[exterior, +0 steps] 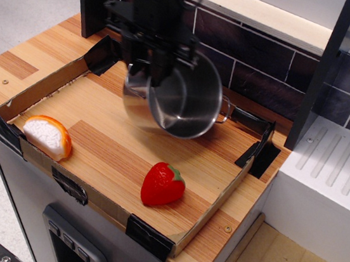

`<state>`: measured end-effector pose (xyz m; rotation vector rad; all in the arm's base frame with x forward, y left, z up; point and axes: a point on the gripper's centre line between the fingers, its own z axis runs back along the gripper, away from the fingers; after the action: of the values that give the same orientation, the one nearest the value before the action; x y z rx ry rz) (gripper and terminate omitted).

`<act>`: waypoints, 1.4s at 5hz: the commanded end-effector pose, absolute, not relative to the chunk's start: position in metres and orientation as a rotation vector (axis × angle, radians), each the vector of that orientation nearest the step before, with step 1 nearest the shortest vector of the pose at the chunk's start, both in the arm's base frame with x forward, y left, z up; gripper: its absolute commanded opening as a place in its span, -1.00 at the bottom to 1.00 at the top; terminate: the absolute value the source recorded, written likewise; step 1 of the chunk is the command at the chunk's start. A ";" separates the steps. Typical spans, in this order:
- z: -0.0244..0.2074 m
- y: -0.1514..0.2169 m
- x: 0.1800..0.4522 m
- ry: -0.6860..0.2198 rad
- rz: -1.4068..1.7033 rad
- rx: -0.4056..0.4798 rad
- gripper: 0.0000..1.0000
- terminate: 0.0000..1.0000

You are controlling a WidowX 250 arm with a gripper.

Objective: Upright metal pot

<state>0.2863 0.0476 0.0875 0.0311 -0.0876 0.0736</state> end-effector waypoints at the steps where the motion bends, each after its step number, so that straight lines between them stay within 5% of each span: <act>1: 0.081 0.083 0.282 0.008 0.095 -0.106 -1.00 -1.00; 3: 0.065 0.102 0.283 0.000 0.054 -0.065 -1.00 -1.00; 4: 0.058 0.113 0.285 -0.093 0.022 0.040 1.00 -1.00; 5: 0.057 0.119 0.289 -0.171 0.009 0.134 1.00 -1.00; 7: 0.062 0.118 0.289 -0.230 -0.002 0.190 1.00 -1.00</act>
<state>0.2905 0.1103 0.0503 0.1779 -0.1915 -0.0043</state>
